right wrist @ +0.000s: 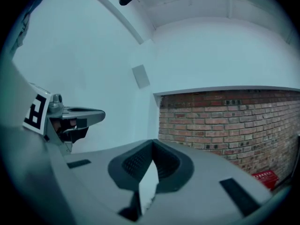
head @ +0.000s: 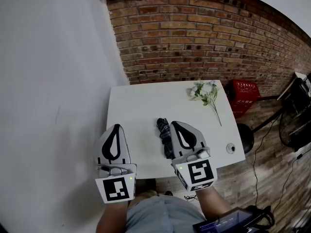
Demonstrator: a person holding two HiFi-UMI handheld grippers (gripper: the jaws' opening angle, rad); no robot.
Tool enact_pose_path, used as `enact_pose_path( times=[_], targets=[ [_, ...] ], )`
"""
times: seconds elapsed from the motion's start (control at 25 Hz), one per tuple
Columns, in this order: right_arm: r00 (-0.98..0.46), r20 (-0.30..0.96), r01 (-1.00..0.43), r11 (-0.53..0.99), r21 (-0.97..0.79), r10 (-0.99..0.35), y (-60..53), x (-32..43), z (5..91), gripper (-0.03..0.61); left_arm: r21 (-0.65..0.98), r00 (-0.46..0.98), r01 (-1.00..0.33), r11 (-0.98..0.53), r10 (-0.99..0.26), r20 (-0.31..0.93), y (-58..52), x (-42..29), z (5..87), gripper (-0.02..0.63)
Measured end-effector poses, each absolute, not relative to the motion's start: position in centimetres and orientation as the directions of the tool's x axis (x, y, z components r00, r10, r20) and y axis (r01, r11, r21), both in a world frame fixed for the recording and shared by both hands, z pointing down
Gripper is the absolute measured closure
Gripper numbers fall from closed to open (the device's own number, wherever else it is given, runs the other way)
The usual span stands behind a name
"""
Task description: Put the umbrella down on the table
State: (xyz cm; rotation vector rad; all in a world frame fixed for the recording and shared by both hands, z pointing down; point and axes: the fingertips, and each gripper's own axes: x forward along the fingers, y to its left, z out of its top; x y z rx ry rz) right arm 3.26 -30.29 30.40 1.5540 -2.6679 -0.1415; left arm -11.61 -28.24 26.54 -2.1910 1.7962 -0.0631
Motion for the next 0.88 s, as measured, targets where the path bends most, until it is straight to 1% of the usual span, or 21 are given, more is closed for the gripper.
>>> enact_pose_path(
  times=[0.16, 0.88],
  targets=[
    [-0.501, -0.017, -0.862, 0.497, 0.106, -0.865, -29.95, 2.98, 30.18, 0.575, -0.261, 0.216, -0.95, -0.171, -0.964, -0.157, -28.2, -11.7, 26.73, 0.606],
    [-0.498, -0.012, -0.863, 0.495, 0.097, -0.867, -30.28, 2.96, 30.5, 0.574, -0.276, 0.232, -0.944, -0.184, -0.961, -0.153, -28.53, -11.34, 26.99, 0.606]
  ],
)
